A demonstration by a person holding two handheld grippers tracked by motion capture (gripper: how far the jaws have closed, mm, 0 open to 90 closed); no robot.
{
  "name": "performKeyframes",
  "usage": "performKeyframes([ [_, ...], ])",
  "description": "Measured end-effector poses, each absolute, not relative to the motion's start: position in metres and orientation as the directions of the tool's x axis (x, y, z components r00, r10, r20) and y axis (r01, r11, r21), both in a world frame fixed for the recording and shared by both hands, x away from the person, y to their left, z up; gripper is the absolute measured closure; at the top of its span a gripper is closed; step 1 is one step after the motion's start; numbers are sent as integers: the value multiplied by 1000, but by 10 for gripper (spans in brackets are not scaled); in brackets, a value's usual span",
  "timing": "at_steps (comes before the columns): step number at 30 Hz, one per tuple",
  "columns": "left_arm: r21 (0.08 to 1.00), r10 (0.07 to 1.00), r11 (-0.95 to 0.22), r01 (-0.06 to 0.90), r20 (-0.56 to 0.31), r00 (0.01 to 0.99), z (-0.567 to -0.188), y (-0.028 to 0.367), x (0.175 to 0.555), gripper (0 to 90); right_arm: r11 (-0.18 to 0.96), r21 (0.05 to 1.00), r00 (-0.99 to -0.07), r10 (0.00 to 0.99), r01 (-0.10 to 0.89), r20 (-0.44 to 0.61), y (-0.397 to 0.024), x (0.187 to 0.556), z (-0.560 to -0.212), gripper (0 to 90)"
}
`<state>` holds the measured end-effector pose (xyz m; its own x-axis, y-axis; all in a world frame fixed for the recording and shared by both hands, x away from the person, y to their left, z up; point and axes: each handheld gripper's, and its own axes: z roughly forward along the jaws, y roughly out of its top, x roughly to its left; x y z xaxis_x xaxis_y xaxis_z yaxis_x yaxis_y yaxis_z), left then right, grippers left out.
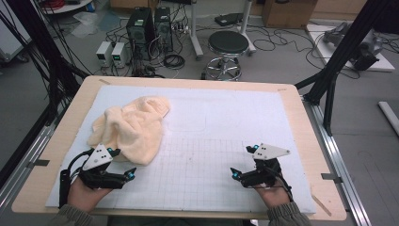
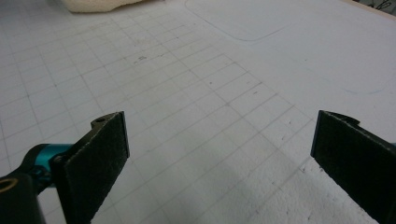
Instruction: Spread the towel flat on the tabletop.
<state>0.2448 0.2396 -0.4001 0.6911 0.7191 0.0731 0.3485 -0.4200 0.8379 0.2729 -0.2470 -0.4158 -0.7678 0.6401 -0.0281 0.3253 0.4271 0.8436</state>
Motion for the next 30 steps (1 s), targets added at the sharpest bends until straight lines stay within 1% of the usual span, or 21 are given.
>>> performKeyframes([
  [30, 833, 706, -430, 348, 70, 705, -401, 238, 244, 155, 441, 836, -780, 625, 325, -27, -245, 271, -417, 35],
])
